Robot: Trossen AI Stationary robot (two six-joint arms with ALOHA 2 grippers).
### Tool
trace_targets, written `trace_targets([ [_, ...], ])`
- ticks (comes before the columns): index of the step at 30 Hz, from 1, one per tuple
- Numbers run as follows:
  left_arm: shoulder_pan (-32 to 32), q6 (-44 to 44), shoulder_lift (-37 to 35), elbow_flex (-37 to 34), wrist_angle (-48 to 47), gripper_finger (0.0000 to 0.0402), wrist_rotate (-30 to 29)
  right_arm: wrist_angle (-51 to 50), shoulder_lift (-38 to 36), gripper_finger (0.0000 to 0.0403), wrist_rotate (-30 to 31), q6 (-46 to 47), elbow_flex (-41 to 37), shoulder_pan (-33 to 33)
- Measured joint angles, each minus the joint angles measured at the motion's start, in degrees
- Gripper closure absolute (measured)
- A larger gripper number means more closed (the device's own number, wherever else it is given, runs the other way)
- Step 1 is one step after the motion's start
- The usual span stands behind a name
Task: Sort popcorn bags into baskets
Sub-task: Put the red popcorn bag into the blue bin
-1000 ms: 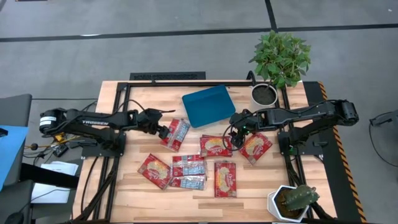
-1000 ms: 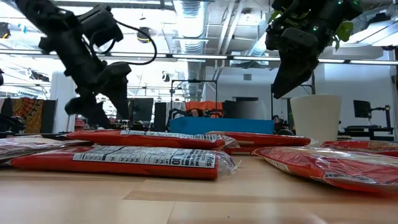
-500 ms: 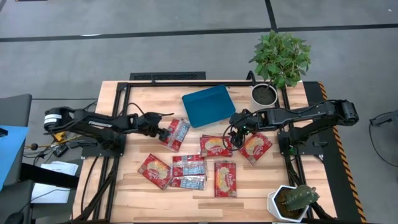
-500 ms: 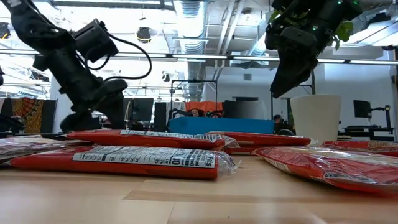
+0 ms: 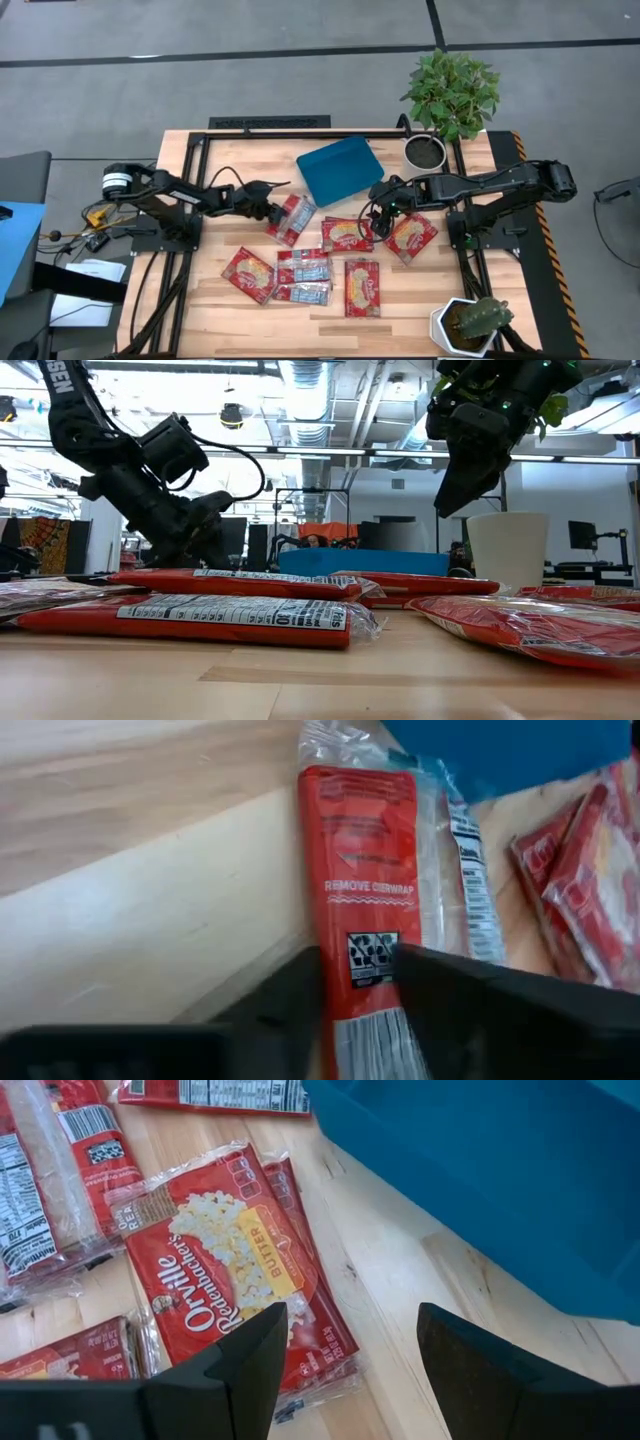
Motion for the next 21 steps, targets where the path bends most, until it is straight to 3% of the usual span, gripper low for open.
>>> trace_targets([
  [2,0.0,1.0,0.0,0.0,-0.3,0.0366,0.8,0.0,0.0,0.0154,0.0,0.0,0.0,0.0],
  [4,0.0,0.5,-0.2,0.0,-0.4,0.0388,1.5,0.0,0.0,0.0154,0.0,0.0,0.0,0.0],
  [9,0.2,-3.8,-1.6,2.3,-3.5,0.0399,5.8,0.0,0.0,0.0154,0.0,0.0,0.0,0.0],
  [13,-0.4,-10.0,-7.4,6.2,-10.9,0.0401,10.9,0.0,0.0,0.0154,0.0,0.0,0.0,0.0],
  [18,-0.2,-12.2,-16.2,11.3,-24.1,0.0401,6.8,0.1,0.0,0.0154,0.0,0.0,0.0,0.0],
  [21,-0.4,-14.4,-20.8,13.0,-25.7,0.0401,3.1,0.3,0.0,0.0154,0.0,0.0,0.0,-0.1],
])
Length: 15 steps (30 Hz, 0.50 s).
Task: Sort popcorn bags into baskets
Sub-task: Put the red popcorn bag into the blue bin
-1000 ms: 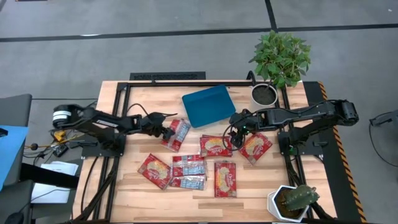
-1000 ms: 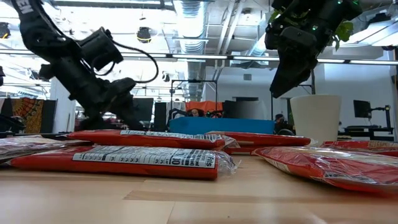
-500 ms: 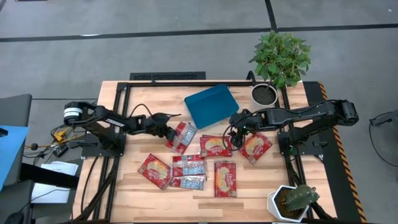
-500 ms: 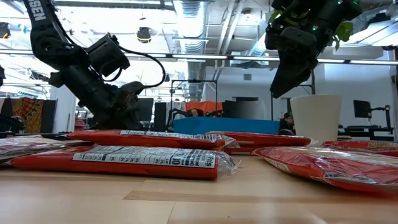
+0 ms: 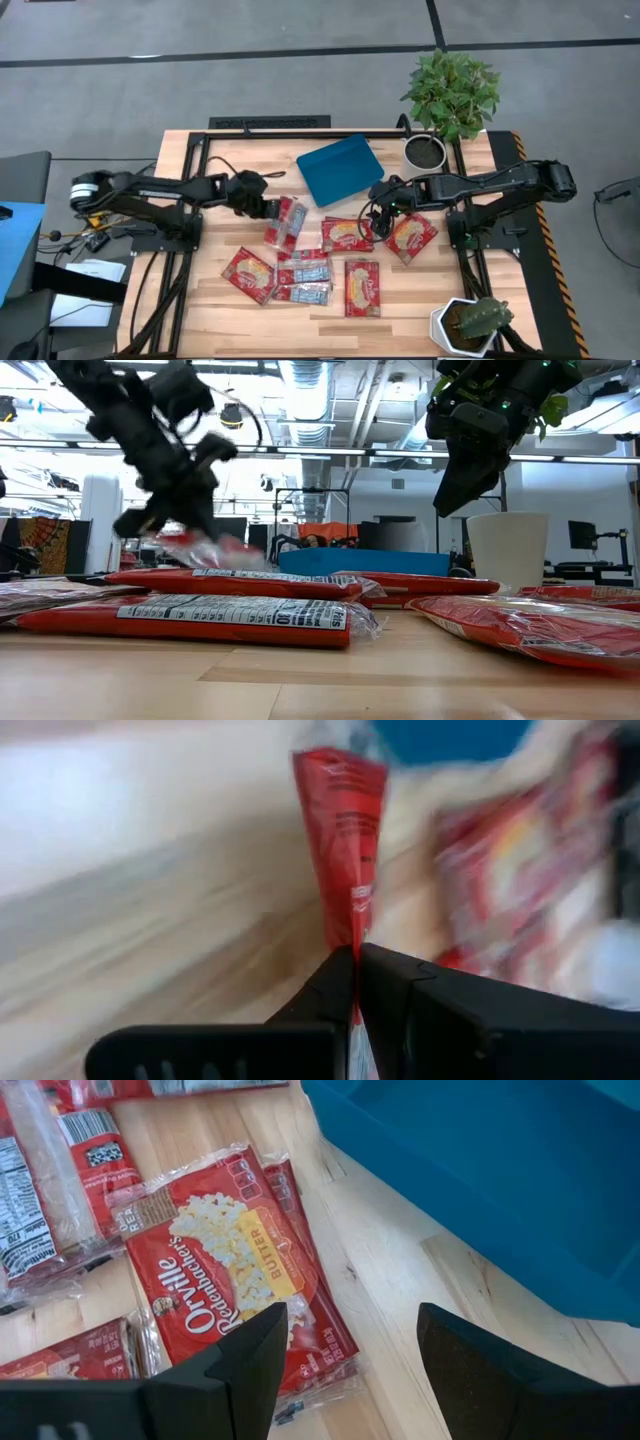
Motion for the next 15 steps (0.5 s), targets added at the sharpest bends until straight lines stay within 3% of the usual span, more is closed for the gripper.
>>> trace_targets([
  [5,0.2,-3.0,-4.7,2.3,1.1,0.0401,-9.8,-0.2,0.0,0.0154,0.0,0.5,0.2,0.0],
  [15,0.3,-3.0,-3.7,7.8,4.8,0.0401,-17.4,-1.7,0.0,0.0154,0.0,0.1,3.6,-0.4],
])
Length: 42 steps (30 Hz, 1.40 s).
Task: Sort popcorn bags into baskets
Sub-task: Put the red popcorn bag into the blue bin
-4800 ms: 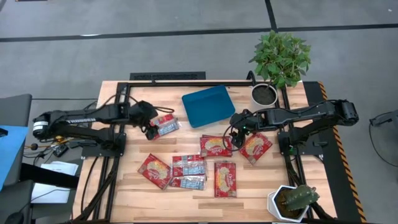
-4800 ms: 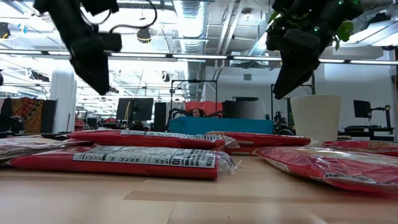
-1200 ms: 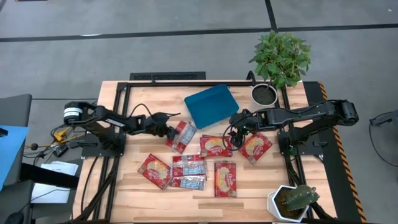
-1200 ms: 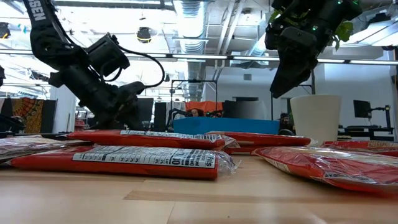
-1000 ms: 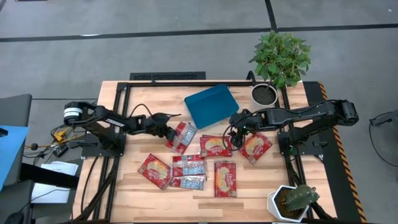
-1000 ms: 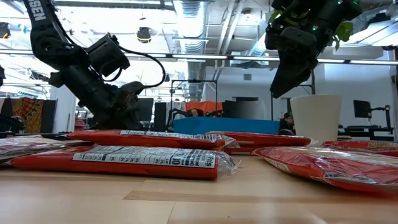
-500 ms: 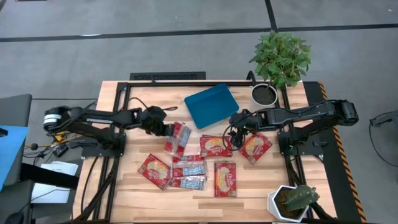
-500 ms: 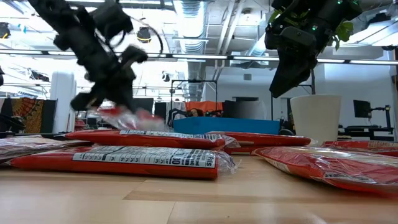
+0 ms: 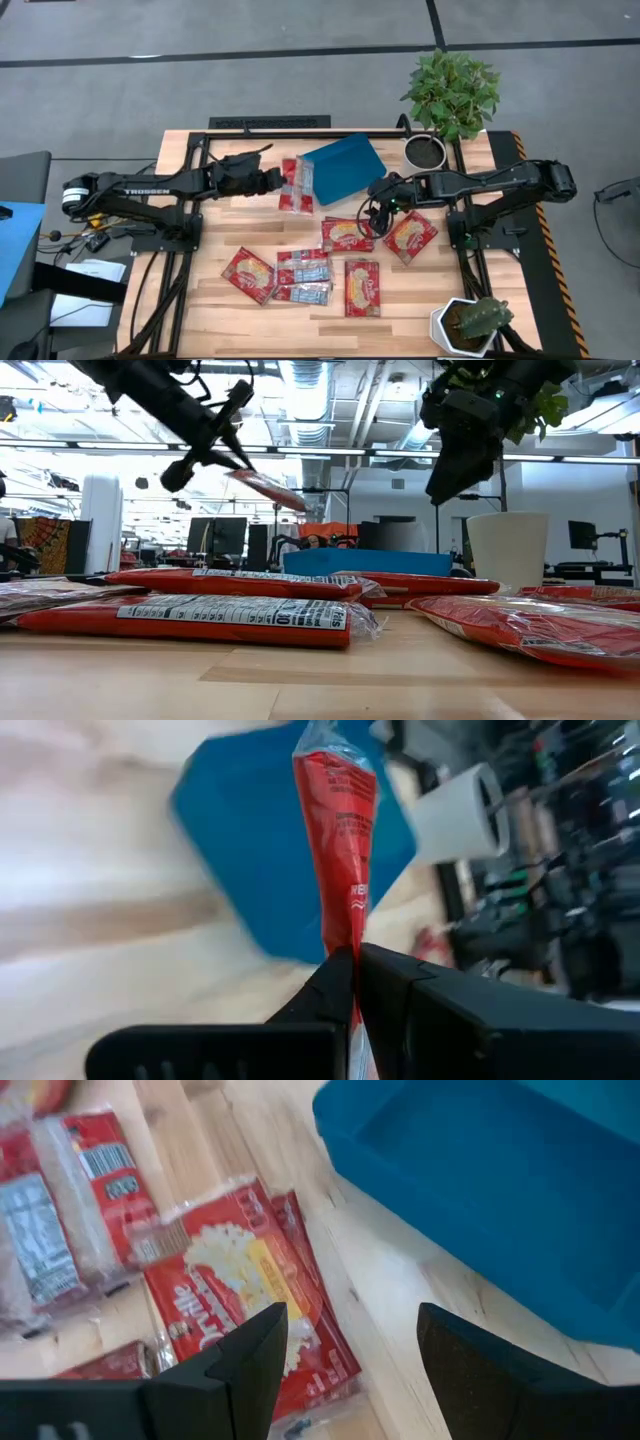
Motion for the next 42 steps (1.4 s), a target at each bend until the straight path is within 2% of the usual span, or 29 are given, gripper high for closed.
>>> trace_targets([
  [5,0.5,-1.4,2.5,1.6,5.6,0.0401,-8.3,-4.5,0.0,0.0154,0.0,-1.0,4.0,-1.0],
  [10,1.8,-2.1,9.4,1.7,17.9,0.0401,-8.2,-9.0,0.0,0.0154,0.2,-1.4,7.6,-1.9],
  [15,2.2,-5.5,17.9,2.3,22.5,0.0401,-8.5,-14.5,0.0,0.0154,0.4,-1.7,11.4,-1.8],
  [19,2.2,-5.6,25.6,6.3,27.0,0.0401,-9.1,-18.5,0.0,0.0154,0.8,-3.0,14.6,-1.8],
  [28,2.5,-4.7,41.1,20.9,27.1,0.0401,-8.0,-21.5,0.0,0.0154,1.8,-3.2,17.9,-1.7],
  [32,3.7,-6.8,46.7,25.8,27.0,0.0401,-6.9,-22.0,0.0,0.0154,1.7,-2.7,17.9,-1.3],
  [37,4.7,-8.1,51.0,29.4,26.9,0.0401,-6.6,-22.2,0.0,0.0154,1.7,-2.7,17.9,-1.3],
  [42,5.0,-12.5,52.4,30.5,26.8,0.0401,-6.9,-22.2,0.0,0.0154,1.7,-2.7,17.9,-1.3],
])
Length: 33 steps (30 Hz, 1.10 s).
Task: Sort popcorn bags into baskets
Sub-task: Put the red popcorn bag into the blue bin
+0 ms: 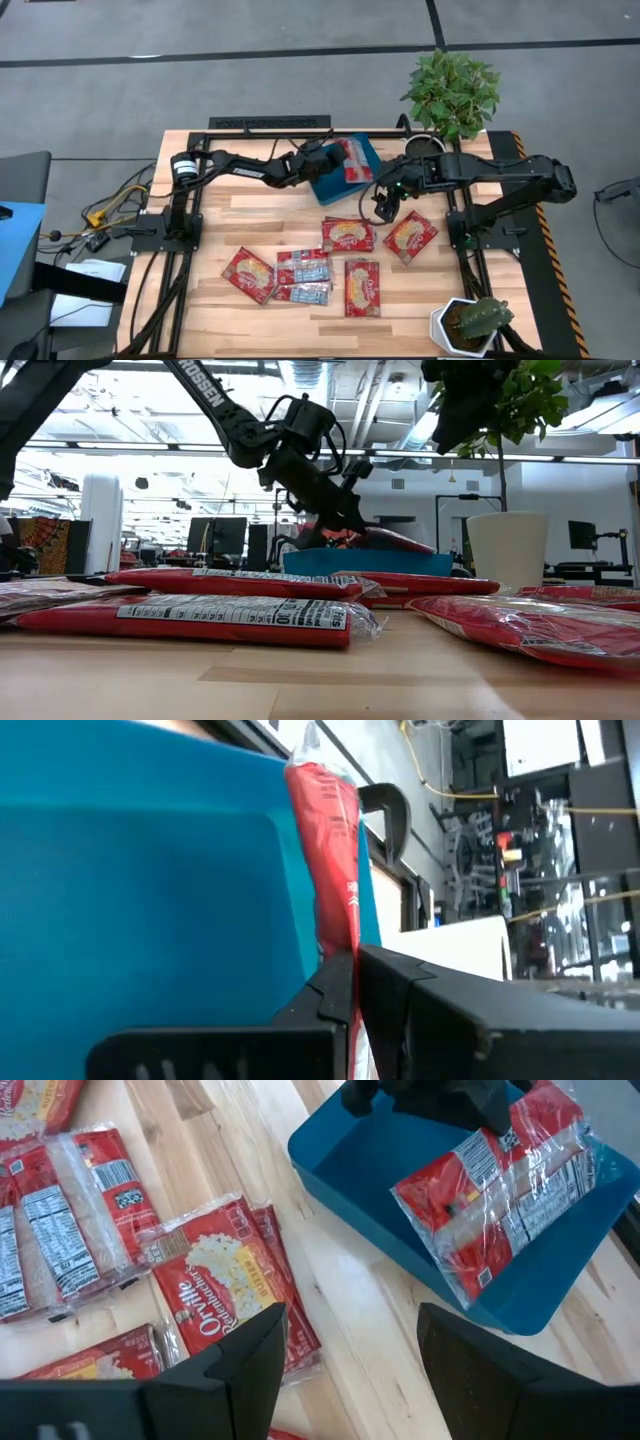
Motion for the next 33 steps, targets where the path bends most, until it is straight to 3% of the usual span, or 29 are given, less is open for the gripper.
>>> trace_targets([
  [4,-0.2,-1.4,0.0,0.0,-1.8,0.0401,-2.2,0.0,0.0,0.0154,0.0,0.0,0.0,0.0],
  [8,-0.2,-0.5,0.0,0.0,-1.2,0.0381,-0.9,0.3,0.0,0.0154,0.0,-0.3,0.0,0.0],
  [17,0.3,4.4,0.0,0.0,-0.8,0.0268,4.0,0.2,0.0,0.0154,0.0,-0.5,0.0,0.0],
  [21,1.4,5.2,0.0,0.0,0.4,0.0217,11.4,0.2,0.0,0.0154,0.0,-0.5,0.0,0.0],
  [24,2.4,8.6,0.0,0.0,5.2,0.0193,20.2,-0.3,0.0,0.0154,0.0,-0.5,0.0,0.0],
  [28,3.3,11.9,-1.5,0.0,8.7,0.0185,34.5,-3.0,0.0,0.0154,-0.2,-0.5,0.0,0.0],
  [33,3.2,19.5,-7.7,0.0,2.1,0.0198,49.0,-7.2,0.0,0.0154,-0.2,0.5,0.0,0.6],
])
